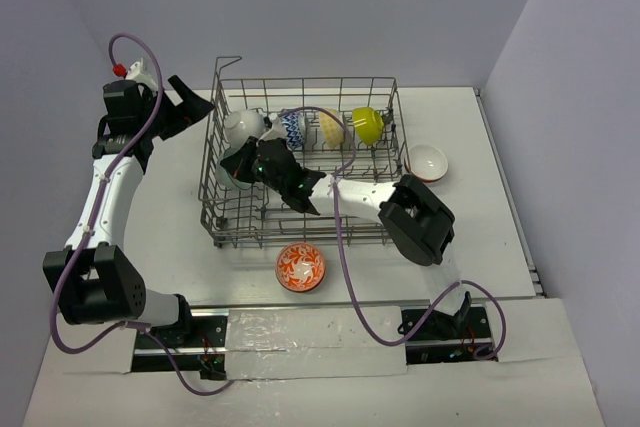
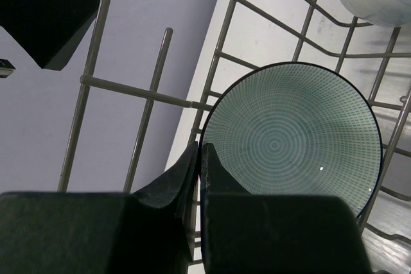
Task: Load the bowls into the dish rack
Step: Turn the bowl upside down over the dish rack.
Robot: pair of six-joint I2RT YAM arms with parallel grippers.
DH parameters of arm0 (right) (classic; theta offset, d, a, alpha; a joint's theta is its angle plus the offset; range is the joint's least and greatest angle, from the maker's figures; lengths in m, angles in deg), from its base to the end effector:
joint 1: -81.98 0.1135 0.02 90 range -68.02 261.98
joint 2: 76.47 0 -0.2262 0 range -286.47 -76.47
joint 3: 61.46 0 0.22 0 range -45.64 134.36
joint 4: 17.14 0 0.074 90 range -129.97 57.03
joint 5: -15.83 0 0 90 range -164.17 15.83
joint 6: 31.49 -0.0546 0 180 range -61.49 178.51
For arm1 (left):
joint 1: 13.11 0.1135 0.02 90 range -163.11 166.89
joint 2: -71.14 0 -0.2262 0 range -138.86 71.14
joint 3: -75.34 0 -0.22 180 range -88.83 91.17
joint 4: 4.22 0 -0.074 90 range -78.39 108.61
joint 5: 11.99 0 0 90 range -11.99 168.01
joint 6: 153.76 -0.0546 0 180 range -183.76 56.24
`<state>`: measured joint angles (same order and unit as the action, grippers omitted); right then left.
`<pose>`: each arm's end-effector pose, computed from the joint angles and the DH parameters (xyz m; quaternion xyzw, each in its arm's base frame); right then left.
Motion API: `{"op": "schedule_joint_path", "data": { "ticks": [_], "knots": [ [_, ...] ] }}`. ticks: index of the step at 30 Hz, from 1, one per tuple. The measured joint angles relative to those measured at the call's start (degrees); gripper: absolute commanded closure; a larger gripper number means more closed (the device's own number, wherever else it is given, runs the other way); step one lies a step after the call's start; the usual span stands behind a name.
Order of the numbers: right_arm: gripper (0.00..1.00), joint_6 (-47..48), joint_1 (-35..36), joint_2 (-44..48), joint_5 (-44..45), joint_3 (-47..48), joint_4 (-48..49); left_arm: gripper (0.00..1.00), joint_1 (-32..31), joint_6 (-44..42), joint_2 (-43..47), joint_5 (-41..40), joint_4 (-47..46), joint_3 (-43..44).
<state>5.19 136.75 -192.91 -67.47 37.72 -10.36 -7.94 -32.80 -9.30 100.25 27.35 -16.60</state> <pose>0.2688 0.3695 0.2274 0.0277 0.7678 0.4905 0.4112 0.3149 0.0077 0.3152 -0.1552 0.8147 -0.2770 0.4852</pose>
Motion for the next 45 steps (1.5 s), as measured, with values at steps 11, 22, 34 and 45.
{"op": "schedule_joint_path", "data": {
  "ticks": [11,22,34,45],
  "knots": [
    [1.0,-3.0,-0.3,0.2,-0.3,-2.9,5.0,0.01,0.0,0.0,0.0,0.0,0.0,0.0],
    [1.0,-3.1,-0.6,1.1,-0.1,-5.2,3.3,0.01,0.0,0.0,0.0,0.4,0.0,0.0],
    [1.0,-3.2,-0.7,2.4,-0.2,-7.9,5.3,0.01,0.0,0.2,0.0,0.5,0.0,0.0],
    [1.0,-2.8,-1.5,6.3,0.0,-13.1,7.0,0.01,0.0,0.3,0.0,0.9,0.0,0.0]
  ]
}}
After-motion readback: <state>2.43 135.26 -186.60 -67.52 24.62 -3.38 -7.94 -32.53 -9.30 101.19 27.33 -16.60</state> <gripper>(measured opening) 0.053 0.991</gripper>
